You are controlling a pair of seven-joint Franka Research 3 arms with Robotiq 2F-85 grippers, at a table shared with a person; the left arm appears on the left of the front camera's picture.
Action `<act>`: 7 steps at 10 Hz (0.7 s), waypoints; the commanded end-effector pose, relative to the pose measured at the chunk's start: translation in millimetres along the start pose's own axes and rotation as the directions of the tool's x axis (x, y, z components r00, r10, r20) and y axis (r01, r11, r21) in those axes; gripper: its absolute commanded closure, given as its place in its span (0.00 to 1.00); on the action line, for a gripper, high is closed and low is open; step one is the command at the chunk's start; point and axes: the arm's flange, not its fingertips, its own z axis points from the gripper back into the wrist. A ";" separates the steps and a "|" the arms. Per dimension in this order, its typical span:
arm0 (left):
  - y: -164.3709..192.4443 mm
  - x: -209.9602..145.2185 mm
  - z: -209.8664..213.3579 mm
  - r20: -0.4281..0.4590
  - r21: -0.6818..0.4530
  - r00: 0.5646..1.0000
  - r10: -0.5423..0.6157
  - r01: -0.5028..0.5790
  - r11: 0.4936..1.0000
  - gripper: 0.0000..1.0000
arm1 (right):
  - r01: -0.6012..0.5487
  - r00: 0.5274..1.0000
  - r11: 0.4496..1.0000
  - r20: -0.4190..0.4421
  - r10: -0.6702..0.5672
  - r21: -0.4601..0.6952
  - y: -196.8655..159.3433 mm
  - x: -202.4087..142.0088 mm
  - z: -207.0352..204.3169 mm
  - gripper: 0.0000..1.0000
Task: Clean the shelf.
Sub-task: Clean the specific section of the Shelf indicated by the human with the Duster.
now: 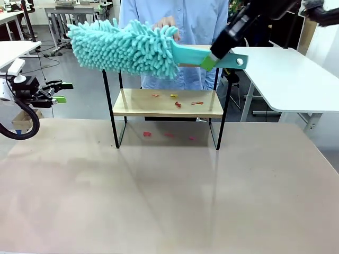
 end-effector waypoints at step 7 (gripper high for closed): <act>0.2 2.6 -0.6 -0.004 0.001 1.000 -0.011 0.011 1.000 0.00 | 0.612 0.784 0.759 0.296 -0.546 -0.222 66.6 155.8 -69.0 0.87</act>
